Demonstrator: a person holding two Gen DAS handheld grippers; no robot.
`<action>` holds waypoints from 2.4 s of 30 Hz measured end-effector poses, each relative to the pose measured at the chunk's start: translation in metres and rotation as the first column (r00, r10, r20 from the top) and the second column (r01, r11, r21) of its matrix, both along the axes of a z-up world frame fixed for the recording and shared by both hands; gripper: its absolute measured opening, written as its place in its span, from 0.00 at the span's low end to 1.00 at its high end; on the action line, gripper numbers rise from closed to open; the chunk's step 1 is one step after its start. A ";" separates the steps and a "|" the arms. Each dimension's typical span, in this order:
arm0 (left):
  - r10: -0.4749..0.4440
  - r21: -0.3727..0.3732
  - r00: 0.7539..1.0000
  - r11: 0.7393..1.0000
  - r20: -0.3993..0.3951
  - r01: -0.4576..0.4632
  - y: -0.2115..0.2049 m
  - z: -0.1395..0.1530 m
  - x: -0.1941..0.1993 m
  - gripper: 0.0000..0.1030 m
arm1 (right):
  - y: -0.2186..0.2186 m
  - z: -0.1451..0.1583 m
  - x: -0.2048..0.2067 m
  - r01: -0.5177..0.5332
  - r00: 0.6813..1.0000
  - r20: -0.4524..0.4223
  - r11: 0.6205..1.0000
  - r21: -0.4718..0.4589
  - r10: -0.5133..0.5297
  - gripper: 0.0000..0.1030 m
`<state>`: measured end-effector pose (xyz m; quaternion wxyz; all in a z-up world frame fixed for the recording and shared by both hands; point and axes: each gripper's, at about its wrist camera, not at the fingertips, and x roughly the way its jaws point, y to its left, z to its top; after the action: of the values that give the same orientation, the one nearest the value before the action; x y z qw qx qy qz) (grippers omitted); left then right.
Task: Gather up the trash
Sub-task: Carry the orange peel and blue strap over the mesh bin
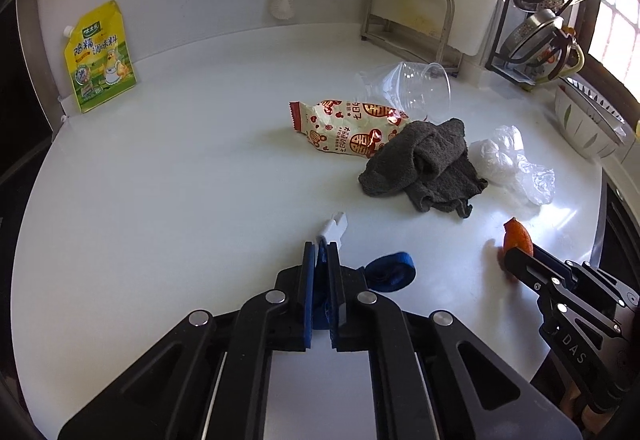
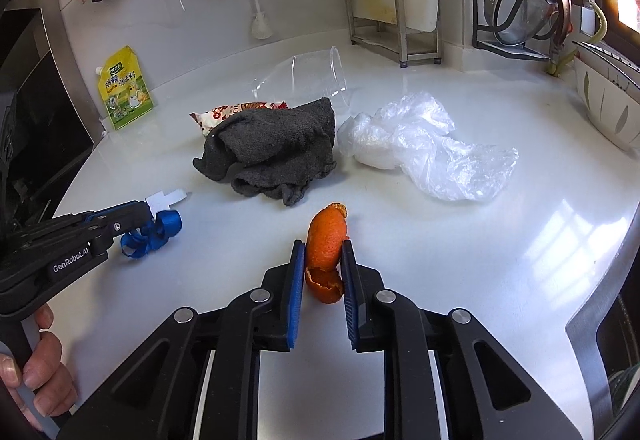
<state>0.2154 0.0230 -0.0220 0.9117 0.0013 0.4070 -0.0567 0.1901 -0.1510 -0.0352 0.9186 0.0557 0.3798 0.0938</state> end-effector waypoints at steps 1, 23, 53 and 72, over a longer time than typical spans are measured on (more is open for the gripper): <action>-0.002 0.003 1.000 1.000 0.016 0.002 0.000 0.003 -0.007 0.06 | -0.001 0.001 -0.006 0.003 1.000 0.003 1.000 0.008 -0.003 0.17; -0.079 0.011 0.990 0.997 0.117 0.078 -0.021 0.030 -0.155 0.06 | -0.018 0.027 -0.164 0.079 0.995 0.063 0.995 0.063 -0.083 0.17; -0.153 0.020 0.987 0.988 0.051 0.152 -0.065 -0.013 -0.253 0.06 | -0.032 -0.008 -0.286 0.100 0.993 0.052 0.994 0.046 -0.102 0.17; -0.150 0.014 0.988 0.989 -0.023 0.150 -0.069 -0.041 -0.238 0.06 | -0.028 -0.034 -0.273 0.065 0.998 -0.014 0.997 0.043 -0.064 0.17</action>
<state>-0.0225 -0.0464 -0.0625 0.9004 0.0383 0.4160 -0.1219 -0.0826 -0.1786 -0.0694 0.9173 0.0883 0.3815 0.0718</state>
